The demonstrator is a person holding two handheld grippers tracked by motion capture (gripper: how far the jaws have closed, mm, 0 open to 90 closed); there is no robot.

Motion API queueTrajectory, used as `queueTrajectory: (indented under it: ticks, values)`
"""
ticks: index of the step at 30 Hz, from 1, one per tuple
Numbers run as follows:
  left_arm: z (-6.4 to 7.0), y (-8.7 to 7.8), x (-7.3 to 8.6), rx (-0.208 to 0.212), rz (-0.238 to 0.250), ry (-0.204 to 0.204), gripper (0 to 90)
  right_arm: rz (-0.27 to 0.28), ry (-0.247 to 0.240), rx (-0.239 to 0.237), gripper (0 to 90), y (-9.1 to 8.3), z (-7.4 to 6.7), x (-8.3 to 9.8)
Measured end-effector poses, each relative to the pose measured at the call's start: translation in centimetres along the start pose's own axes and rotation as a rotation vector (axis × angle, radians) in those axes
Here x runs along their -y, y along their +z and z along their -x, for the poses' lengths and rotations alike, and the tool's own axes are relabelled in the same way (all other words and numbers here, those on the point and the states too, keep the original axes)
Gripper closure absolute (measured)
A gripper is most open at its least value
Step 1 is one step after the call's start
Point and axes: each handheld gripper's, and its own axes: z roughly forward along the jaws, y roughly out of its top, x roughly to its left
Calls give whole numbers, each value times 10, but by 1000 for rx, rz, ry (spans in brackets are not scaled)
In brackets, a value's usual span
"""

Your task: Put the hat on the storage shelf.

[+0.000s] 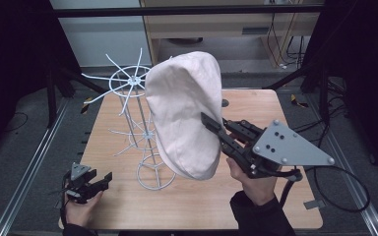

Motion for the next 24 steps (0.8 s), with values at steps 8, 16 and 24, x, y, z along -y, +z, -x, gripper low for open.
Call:
queueTrajectory:
  ticks: [8,16,24]
  values:
    - [0,0,0,1,-2,-1,371,-1,0,-18,885,4,-3,-2]
    - [0,0,0,2,-3,-1,371,7,-18,-35,885,10,-9,-11]
    - [0,0,0,2,-3,-1,371,-54,-34,-50,884,17,-13,2]
